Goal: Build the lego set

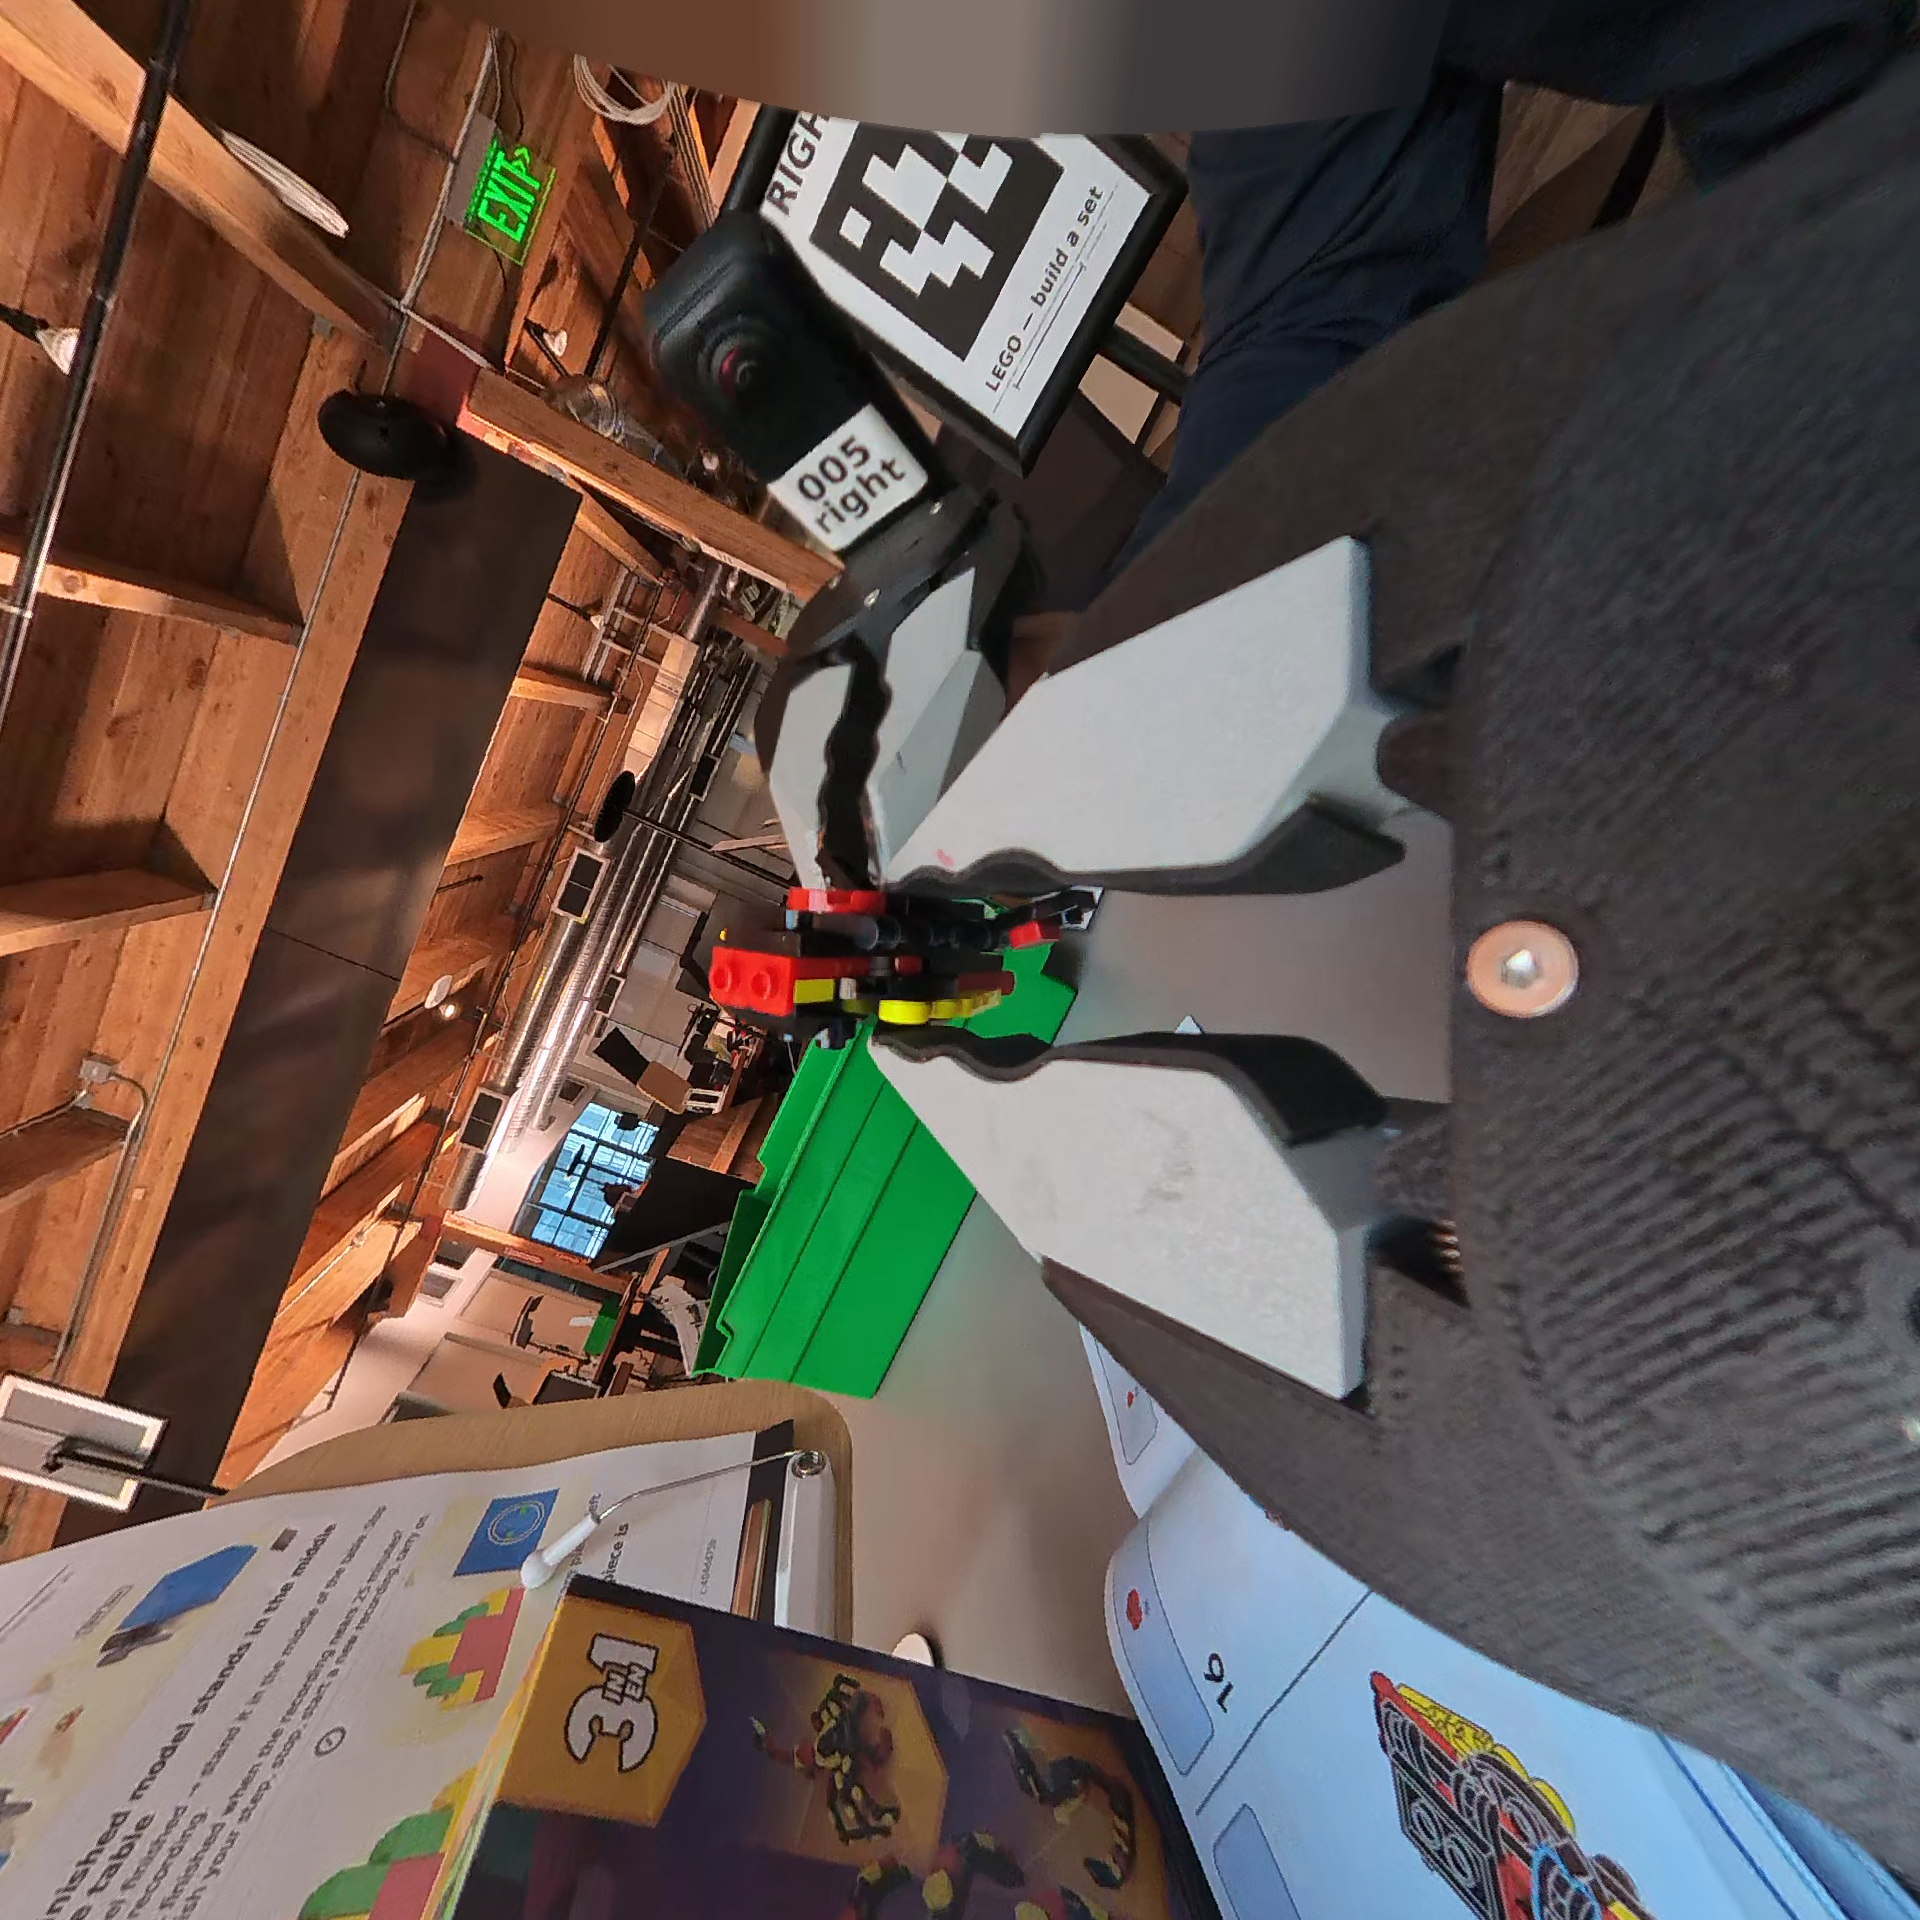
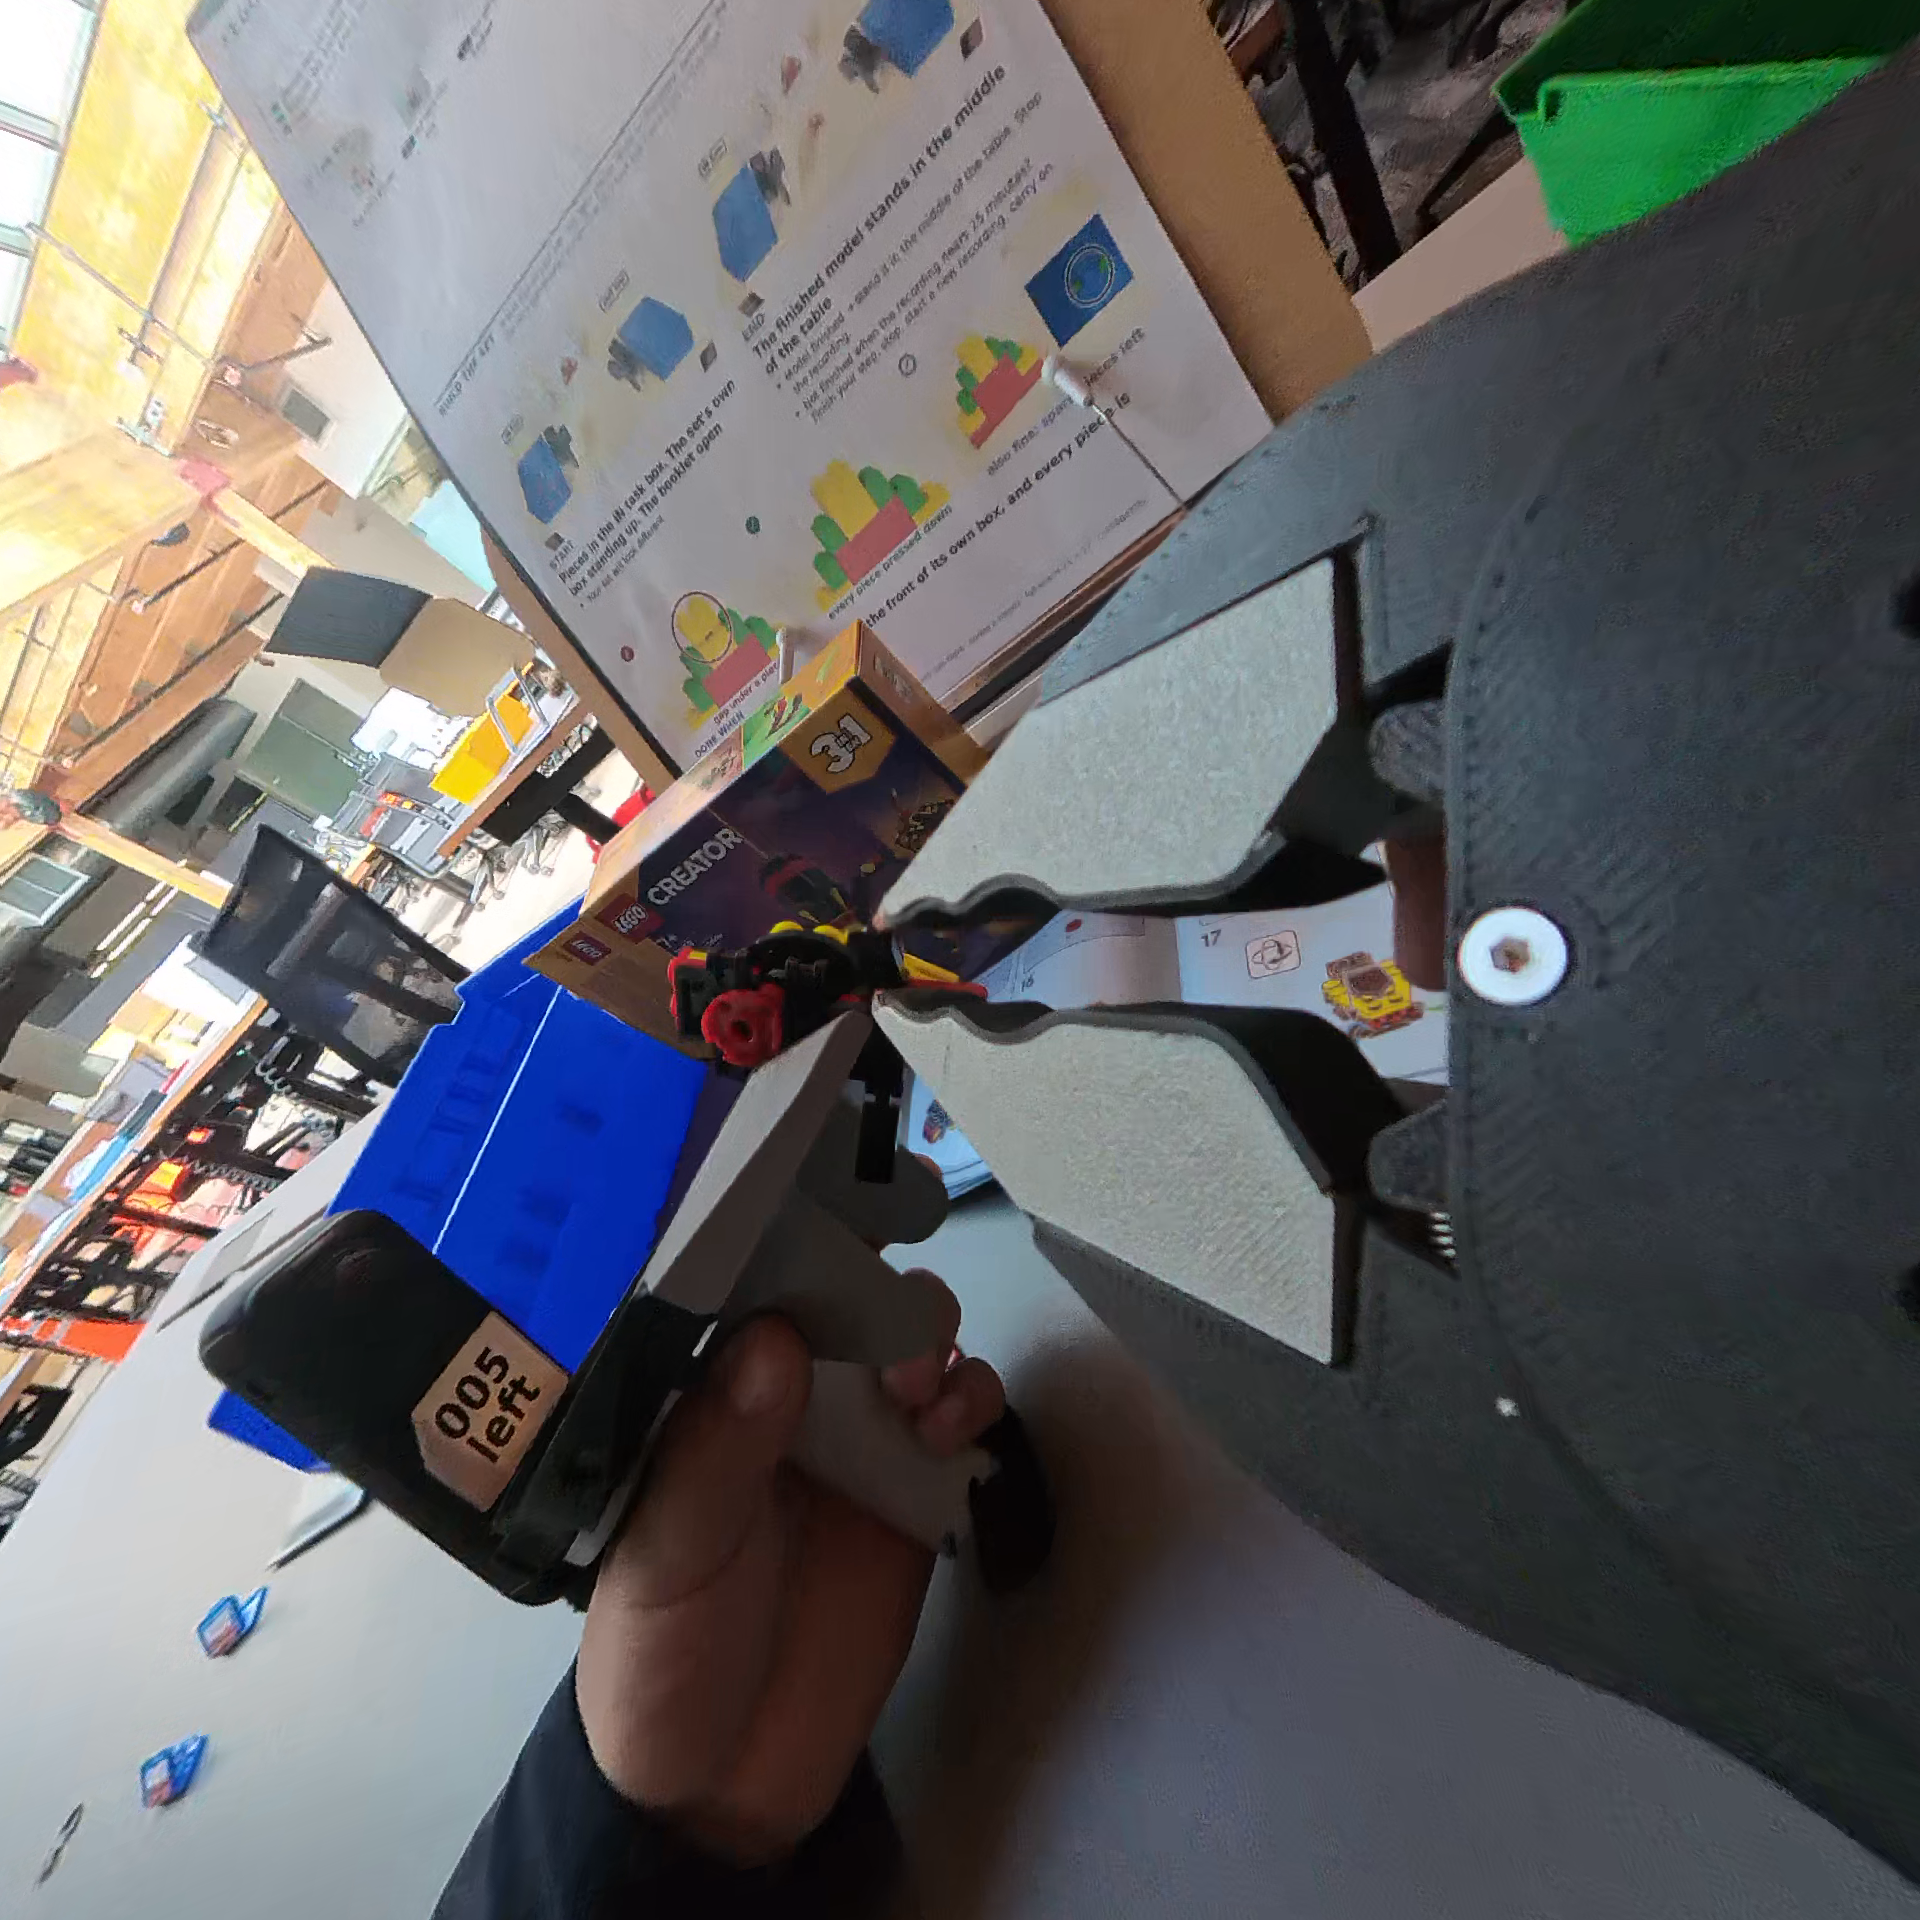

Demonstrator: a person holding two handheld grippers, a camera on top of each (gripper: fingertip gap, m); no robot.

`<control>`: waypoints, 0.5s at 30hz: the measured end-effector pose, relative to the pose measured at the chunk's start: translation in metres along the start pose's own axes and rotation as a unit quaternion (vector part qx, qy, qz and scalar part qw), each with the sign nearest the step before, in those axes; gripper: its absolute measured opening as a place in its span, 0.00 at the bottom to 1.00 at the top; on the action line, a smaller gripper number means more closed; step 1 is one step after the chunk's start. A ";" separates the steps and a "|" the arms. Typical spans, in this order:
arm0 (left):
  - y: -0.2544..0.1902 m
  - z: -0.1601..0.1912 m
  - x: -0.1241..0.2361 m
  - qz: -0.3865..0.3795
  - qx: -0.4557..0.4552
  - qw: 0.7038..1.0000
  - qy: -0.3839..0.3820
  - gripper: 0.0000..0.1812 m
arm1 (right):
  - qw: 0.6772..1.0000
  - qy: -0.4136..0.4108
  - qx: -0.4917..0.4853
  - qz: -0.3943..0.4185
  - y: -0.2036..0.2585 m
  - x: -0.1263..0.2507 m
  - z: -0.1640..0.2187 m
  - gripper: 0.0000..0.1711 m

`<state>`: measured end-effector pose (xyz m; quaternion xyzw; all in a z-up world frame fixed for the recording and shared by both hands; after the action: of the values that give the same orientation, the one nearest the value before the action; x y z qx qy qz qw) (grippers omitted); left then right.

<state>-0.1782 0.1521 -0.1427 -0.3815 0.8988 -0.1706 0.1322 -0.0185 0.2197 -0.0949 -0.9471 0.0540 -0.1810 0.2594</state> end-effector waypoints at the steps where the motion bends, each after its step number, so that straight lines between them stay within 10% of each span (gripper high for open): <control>1: 0.000 -0.001 0.000 0.000 -0.007 1.000 0.003 0.12 | 1.000 -0.003 -0.002 -0.004 0.000 0.001 0.000 0.05; 8: -0.027 -0.013 0.010 0.069 -0.266 0.961 0.021 0.12 | 0.960 -0.075 -0.095 -0.253 -0.026 0.026 0.014 0.33; 15: -0.046 0.027 0.001 -0.083 -0.626 0.755 0.177 0.12 | 0.920 -0.025 -0.123 -0.372 -0.034 0.030 0.035 0.34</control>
<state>-0.1395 0.1154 -0.1488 -0.4146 0.7771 0.3556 -0.3127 0.0223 0.2591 -0.0961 -0.9275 -0.2870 -0.2331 0.0558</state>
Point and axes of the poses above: each gripper's, where its closed fingertips meet, x back along the fingers, z out of its underside, y = z × x across the jaws, the point moved 10 cm from there along x, back along the fingers, and after that the axes turned 13 degrees about y, right-handed, at the moved point
